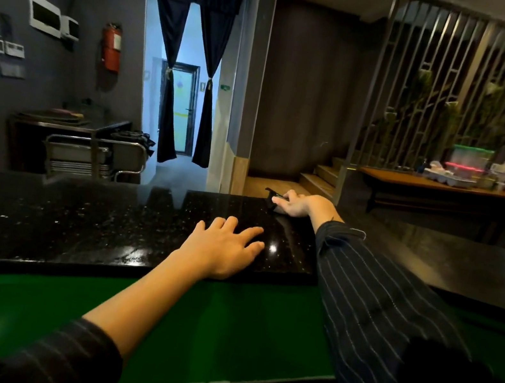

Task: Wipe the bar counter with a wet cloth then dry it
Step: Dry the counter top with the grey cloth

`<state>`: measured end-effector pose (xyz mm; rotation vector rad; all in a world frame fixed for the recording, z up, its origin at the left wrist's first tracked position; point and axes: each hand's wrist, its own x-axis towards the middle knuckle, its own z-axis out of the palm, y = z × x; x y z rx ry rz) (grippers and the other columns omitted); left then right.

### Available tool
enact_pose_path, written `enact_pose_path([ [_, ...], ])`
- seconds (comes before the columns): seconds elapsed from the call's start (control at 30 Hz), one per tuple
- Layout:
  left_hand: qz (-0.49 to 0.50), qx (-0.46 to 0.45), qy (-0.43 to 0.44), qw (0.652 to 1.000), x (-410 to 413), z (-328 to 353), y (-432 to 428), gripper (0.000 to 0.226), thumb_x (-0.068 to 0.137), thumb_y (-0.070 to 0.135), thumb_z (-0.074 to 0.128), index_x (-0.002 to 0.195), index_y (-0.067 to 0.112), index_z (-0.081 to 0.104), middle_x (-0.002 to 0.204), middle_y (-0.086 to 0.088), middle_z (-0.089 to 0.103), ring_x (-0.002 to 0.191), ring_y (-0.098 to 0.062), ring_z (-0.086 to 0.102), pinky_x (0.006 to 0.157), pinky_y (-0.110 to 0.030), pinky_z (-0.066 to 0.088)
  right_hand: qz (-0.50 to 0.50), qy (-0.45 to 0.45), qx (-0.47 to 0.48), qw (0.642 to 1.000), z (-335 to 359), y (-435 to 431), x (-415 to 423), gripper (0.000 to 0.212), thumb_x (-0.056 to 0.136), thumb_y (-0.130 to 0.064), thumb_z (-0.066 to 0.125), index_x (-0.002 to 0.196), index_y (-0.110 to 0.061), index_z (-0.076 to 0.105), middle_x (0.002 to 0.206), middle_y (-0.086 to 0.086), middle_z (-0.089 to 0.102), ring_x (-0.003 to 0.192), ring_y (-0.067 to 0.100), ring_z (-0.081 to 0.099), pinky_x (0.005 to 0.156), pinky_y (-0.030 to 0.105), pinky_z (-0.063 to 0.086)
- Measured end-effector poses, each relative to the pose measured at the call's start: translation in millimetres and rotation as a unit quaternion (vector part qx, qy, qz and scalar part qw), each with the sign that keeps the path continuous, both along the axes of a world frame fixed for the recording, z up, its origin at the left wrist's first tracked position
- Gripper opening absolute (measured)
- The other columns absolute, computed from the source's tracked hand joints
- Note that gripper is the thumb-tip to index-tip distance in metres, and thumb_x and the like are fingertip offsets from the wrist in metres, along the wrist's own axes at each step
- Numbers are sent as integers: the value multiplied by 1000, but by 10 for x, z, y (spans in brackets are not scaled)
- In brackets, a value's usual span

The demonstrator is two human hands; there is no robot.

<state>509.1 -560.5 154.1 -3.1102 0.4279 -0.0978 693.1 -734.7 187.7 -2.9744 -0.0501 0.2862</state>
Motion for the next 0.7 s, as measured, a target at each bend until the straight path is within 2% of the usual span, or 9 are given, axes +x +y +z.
enact_pose_path([
  [0.1,12,-29,6,999,-19,32,-17,54,98,50,16,150,39,8,155,-13,17,143,-35,15,115,-56,15,-2,-27,-8,1000,-21,-14,-93,75,92,-69,17,151,-22,19,158,13,22,143,35,24,113,59,20],
  [0.2,15,-28,7,999,-25,48,3,54,97,50,19,149,39,11,155,-14,18,142,-37,17,114,-58,18,-7,-42,-20,999,-62,-69,-286,76,89,-72,14,152,-29,16,161,8,12,148,36,8,115,63,7],
  [0.3,17,-47,-11,999,-59,69,-7,53,96,53,22,147,40,21,152,-13,27,139,-35,26,112,-56,24,7,-28,-3,1000,-124,-187,-575,80,85,-77,11,153,-34,10,163,3,0,149,32,-6,116,62,-4],
  [0.47,3,-144,-35,989,-255,127,3,49,97,49,29,138,29,46,142,-11,47,130,-30,43,107,-47,37,-11,-50,2,999,-113,-324,-1355,69,91,-71,14,152,-39,11,163,0,1,150,30,-3,113,63,-4],
  [0.7,-67,-107,29,992,-594,215,525,47,100,41,33,144,27,38,150,-8,39,139,-26,35,116,-42,27,-80,-88,-2,993,-136,16,-1978,74,91,-70,15,153,-30,16,163,9,7,149,36,0,113,63,-1],
])
